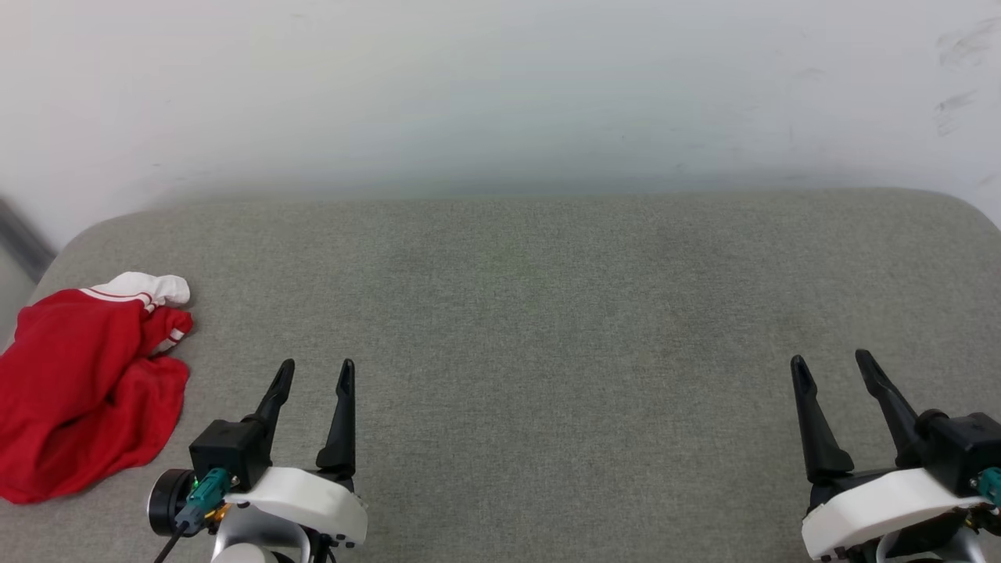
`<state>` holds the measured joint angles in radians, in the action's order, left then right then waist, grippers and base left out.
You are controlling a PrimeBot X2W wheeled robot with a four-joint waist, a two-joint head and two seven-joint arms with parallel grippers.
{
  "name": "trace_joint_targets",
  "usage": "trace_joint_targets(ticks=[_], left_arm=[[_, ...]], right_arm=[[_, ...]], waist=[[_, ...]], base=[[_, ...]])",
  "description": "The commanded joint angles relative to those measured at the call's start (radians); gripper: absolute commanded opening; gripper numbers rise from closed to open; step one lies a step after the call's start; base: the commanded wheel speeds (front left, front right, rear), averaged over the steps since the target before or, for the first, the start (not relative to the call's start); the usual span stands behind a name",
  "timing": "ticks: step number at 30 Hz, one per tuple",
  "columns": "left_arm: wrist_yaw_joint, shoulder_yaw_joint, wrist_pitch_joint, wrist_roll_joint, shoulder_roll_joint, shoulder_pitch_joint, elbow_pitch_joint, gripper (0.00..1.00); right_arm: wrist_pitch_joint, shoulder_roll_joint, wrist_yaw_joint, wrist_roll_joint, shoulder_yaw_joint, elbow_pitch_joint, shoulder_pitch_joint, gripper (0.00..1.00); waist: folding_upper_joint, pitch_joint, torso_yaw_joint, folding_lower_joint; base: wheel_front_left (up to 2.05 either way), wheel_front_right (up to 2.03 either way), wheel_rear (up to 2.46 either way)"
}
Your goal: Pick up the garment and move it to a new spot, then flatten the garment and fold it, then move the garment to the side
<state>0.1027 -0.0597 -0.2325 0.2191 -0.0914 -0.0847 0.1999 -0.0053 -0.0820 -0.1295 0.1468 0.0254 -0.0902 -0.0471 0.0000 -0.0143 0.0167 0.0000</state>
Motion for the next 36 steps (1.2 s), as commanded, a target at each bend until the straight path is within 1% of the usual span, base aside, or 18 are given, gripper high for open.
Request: trace_joint_targets(ticks=[1, 8, 13, 16, 24, 31, 36], left_arm=[[0.002, 0.004, -0.009, -0.018, 0.002, -0.01, 0.002, 1.0], [0.007, 0.015, -0.022, -0.048, 0.014, -0.022, -0.011, 1.0], [0.007, 0.022, -0.03, -0.076, 0.021, -0.021, -0.014, 1.0], [0.006, 0.029, -0.035, -0.091, 0.023, -0.02, -0.014, 1.0], [0.004, 0.067, -0.033, -0.09, 0.025, -0.002, -0.013, 1.0], [0.006, 0.094, -0.033, -0.094, 0.026, 0.006, -0.02, 1.0], [0.009, 0.109, -0.033, -0.097, 0.028, 0.013, -0.025, 1.0]], right_arm=[[-0.007, 0.005, -0.001, -0.018, 0.004, -0.011, -0.008, 1.0], [-0.01, 0.012, -0.001, -0.065, 0.017, -0.027, -0.02, 1.0], [-0.009, 0.012, -0.001, -0.102, 0.008, -0.042, -0.022, 1.0], [-0.007, 0.011, -0.001, -0.119, -0.008, -0.053, -0.022, 1.0], [0.0, -0.012, -0.001, -0.099, -0.047, -0.059, 0.007, 1.0], [-0.006, -0.007, -0.001, -0.084, -0.068, -0.054, 0.011, 1.0], [-0.012, 0.0, -0.001, -0.066, -0.082, -0.043, 0.02, 1.0]], waist=[[0.0, -0.001, 0.002, 0.0], [0.0, -0.002, 0.03, 0.0], [0.0, -0.002, 0.083, 0.0], [0.0, -0.003, 0.131, 0.0], [0.0, -0.003, 0.274, 0.0], [0.0, -0.002, 0.392, 0.0], [0.0, -0.001, 0.461, 0.0]], base=[[0.0, 0.0, 0.0], [0.0, 0.0, 0.0], [0.0, 0.0, 0.0], [0.0, 0.0, 0.0], [0.0, 0.0, 0.0], [0.0, 0.0, 0.0], [0.0, 0.0, 0.0]])
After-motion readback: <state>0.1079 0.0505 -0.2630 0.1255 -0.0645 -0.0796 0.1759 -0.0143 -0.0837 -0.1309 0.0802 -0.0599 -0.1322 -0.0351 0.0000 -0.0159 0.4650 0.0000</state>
